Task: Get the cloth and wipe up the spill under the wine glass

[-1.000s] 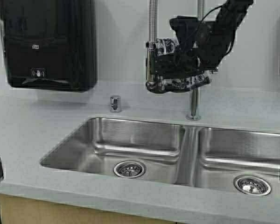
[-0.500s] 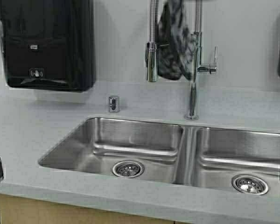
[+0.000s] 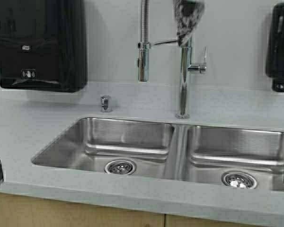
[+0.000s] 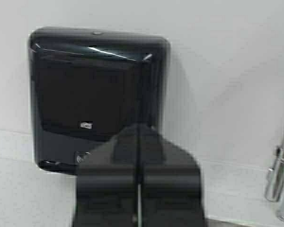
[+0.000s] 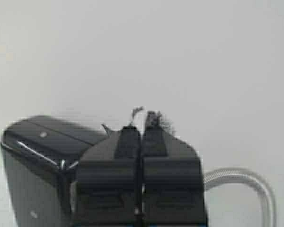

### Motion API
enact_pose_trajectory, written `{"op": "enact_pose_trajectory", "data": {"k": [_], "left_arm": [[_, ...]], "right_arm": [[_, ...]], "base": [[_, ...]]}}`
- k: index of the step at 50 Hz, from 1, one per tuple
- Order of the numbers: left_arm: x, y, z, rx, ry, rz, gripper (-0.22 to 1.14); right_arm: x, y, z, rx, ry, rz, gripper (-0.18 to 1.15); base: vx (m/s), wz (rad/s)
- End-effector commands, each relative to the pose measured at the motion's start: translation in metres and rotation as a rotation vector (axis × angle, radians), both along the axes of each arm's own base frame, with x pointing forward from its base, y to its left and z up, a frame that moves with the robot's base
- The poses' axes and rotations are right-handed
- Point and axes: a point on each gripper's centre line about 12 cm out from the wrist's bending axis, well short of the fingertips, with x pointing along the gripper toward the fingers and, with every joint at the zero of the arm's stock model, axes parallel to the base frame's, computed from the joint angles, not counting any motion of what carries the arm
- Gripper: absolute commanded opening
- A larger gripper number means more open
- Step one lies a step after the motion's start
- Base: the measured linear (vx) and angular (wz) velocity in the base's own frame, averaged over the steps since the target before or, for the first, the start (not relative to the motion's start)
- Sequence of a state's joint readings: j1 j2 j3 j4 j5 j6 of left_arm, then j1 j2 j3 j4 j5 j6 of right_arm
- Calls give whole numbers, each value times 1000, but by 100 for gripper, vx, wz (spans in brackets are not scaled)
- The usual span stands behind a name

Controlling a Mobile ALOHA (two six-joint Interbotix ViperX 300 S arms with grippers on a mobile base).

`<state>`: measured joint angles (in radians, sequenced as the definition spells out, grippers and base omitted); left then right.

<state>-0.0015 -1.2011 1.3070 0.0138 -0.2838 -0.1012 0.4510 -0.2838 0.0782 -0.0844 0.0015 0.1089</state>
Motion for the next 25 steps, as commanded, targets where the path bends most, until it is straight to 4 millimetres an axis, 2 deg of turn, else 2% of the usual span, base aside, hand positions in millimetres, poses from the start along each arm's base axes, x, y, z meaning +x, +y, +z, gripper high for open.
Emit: {"op": "enact_pose_trajectory", "data": {"k": [1, 6, 12, 17, 25], "left_arm": [[2, 0, 2, -3, 0, 1, 2], [2, 0, 2, -5, 2, 1, 2], [4, 0, -1, -6, 12, 1, 2], [6, 0, -4, -6, 31, 1, 2], [12, 0, -10, -4, 69, 1, 2]], "right_arm": [[-33, -7, 28, 12, -25, 20, 5], [-52, -1, 14, -1, 6, 59, 5], [-69, 7, -27, -37, 71, 110, 5], [-74, 10, -60, -54, 109, 127, 5], [-73, 11, -100, -77, 147, 133, 5]], "base": [[-11, -11], [-12, -11], [-12, -10], [-9, -10], [-8, -7]]}}
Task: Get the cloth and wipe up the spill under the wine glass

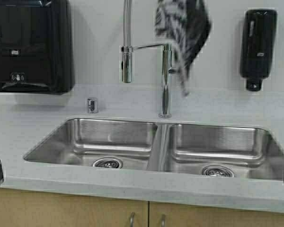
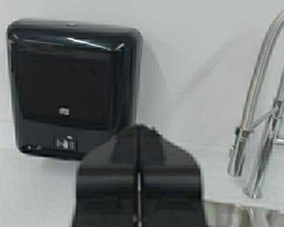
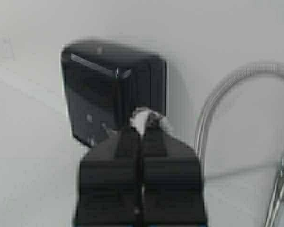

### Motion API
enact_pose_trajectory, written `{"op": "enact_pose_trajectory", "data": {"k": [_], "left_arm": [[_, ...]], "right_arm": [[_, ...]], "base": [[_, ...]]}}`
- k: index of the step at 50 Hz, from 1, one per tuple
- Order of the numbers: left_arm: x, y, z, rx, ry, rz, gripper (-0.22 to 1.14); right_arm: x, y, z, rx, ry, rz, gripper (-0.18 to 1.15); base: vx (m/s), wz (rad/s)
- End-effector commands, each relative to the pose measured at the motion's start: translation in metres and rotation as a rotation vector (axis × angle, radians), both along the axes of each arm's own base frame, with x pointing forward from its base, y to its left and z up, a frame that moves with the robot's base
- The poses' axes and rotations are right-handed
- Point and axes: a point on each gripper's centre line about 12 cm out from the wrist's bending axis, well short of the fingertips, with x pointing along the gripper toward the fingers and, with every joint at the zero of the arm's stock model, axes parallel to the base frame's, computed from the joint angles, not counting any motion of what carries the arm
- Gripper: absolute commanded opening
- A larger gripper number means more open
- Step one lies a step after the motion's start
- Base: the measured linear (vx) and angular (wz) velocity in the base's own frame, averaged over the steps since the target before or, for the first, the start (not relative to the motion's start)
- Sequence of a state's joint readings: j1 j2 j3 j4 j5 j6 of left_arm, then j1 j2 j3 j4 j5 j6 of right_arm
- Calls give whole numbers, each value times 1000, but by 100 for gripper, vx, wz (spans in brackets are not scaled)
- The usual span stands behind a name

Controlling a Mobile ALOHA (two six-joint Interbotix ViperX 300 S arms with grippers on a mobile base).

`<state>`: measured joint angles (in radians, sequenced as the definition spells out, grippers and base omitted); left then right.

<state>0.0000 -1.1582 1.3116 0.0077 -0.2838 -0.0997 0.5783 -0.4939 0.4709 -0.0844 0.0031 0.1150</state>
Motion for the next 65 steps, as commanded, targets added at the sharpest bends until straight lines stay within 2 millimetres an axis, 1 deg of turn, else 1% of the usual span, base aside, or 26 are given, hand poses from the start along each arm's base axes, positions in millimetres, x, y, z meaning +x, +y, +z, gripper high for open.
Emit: {"op": "enact_pose_trajectory", "data": {"k": [1, 7, 10, 16, 24, 33, 38, 47, 65], "left_arm": [[6, 0, -3, 0, 28, -1, 2], [7, 0, -3, 0, 32, -1, 2], [7, 0, -3, 0, 31, -1, 2], [7, 0, -2, -3, 28, -1, 2], [5, 0, 2, -9, 9, -1, 2], [5, 0, 3, -8, 9, -1, 2], [4, 0, 3, -9, 6, -1, 2], [4, 0, 2, -9, 8, -1, 2], [6, 0, 1, -12, 15, 0, 2]], "right_arm": [[-3, -1, -15, 8, -13, 6, 5], [-2, 0, -41, -11, 17, 9, 5], [-1, 1, -51, -13, 27, 11, 5], [2, 3, -64, -17, 42, 13, 5], [4, 4, -69, -22, 52, 13, 5], [5, 5, -76, -32, 66, 13, 5], [4, 5, -81, -34, 72, 14, 5], [7, 7, -83, -31, 67, 16, 5], [14, 11, -100, -58, 106, 16, 5]], "base": [[-8, -1], [-10, 3], [-12, 8], [-13, 15], [-14, 27], [-11, 37], [-10, 45], [-10, 48], [-8, 49]]}}
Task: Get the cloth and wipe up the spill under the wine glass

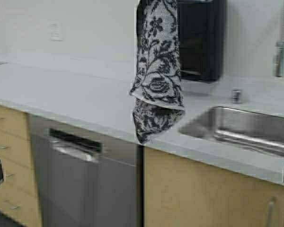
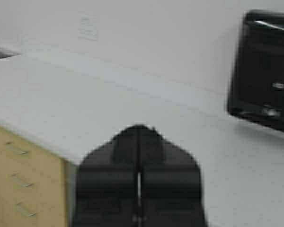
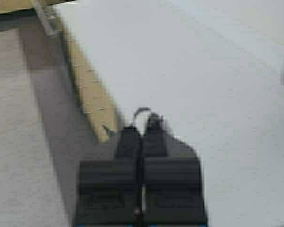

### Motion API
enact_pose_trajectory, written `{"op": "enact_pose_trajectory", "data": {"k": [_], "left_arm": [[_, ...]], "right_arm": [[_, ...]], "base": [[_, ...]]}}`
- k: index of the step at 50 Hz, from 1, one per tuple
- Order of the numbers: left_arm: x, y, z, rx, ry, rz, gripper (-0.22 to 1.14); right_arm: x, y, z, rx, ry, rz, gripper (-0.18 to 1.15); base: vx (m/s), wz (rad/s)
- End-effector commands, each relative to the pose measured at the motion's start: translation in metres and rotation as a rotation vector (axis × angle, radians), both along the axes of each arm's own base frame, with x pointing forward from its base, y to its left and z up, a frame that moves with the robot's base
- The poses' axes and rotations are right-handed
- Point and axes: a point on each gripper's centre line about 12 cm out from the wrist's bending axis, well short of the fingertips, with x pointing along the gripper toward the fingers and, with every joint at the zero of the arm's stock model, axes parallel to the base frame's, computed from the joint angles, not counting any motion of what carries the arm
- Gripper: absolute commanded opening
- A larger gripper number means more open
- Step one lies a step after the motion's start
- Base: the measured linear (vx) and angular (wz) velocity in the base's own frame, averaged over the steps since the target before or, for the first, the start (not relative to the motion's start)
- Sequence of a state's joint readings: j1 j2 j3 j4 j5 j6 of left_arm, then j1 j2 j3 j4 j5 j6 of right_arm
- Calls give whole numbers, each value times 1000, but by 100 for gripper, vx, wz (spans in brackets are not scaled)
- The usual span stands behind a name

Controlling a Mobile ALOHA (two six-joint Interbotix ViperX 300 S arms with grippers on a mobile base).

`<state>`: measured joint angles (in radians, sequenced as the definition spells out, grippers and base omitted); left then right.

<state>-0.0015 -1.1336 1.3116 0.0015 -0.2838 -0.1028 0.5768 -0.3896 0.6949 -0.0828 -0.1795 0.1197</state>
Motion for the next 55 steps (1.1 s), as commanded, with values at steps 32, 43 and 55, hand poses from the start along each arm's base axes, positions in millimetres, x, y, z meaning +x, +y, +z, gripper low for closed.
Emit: {"op": "enact_pose_trajectory", "data": {"k": [32, 43, 55], "left_arm": [[1, 0, 7, -26, -25, -2, 2], [0, 0, 7, -27, -26, -2, 2], [2, 0, 7, -33, -21, -1, 2]], "right_arm": [[3, 12, -8, 0, 7, 23, 5], [4, 11, -8, 1, 3, 22, 5], [4, 9, -11, -8, 8, 16, 5]], "base": [[-7, 43], [-7, 48], [-5, 48]]}}
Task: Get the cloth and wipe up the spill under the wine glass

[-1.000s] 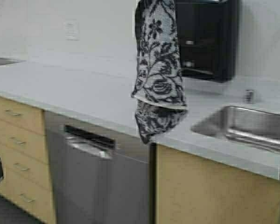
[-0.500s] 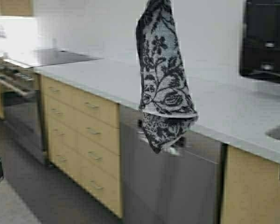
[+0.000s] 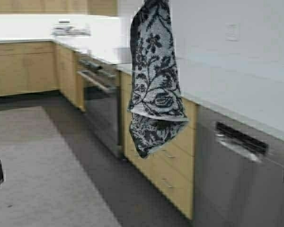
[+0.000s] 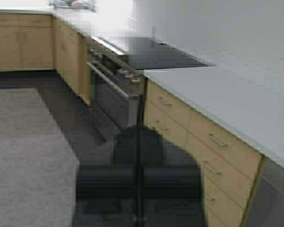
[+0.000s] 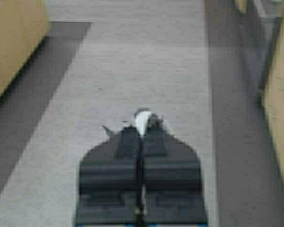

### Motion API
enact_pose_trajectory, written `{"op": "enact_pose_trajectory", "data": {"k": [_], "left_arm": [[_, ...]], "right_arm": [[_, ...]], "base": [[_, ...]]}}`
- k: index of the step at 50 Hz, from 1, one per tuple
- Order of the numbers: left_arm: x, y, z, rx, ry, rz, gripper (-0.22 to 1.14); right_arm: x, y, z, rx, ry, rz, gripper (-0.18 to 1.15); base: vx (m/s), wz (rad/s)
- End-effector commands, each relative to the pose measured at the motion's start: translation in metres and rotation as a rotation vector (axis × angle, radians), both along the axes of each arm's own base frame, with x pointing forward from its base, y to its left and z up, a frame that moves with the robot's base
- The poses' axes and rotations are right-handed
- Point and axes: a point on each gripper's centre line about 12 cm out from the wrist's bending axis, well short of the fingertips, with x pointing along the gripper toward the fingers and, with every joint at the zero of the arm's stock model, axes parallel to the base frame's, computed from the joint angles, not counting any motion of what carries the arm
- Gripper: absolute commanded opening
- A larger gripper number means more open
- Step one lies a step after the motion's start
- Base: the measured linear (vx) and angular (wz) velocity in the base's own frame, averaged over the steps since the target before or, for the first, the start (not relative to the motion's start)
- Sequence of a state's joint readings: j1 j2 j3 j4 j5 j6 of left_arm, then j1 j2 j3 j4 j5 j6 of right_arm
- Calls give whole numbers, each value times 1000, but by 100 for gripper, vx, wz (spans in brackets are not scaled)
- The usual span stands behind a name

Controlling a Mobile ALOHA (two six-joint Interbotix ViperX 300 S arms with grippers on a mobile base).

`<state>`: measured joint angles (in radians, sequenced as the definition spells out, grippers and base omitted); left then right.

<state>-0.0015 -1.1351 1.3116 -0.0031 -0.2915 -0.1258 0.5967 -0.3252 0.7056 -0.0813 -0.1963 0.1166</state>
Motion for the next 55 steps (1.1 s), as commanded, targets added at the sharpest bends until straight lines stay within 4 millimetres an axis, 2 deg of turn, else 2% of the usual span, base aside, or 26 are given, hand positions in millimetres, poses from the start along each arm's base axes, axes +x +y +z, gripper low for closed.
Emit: {"op": "enact_pose_trajectory", "data": {"k": [1, 33, 50, 55], "left_arm": [[2, 0, 5, -5, -12, 0, 2], [4, 0, 6, 8, -17, 2, 2], [29, 0, 3, 6, 41, 2, 2], [30, 0, 2, 3, 48, 2, 2]], "right_arm": [[-1, -4, 13, 25, -39, -6, 5], [0, -5, 12, 37, -49, -12, 5], [19, -38, 8, 47, -52, -121, 5], [20, -45, 9, 49, -58, -139, 5]], "base": [[-4, 48], [-2, 56], [-1, 49], [1, 44]]}}
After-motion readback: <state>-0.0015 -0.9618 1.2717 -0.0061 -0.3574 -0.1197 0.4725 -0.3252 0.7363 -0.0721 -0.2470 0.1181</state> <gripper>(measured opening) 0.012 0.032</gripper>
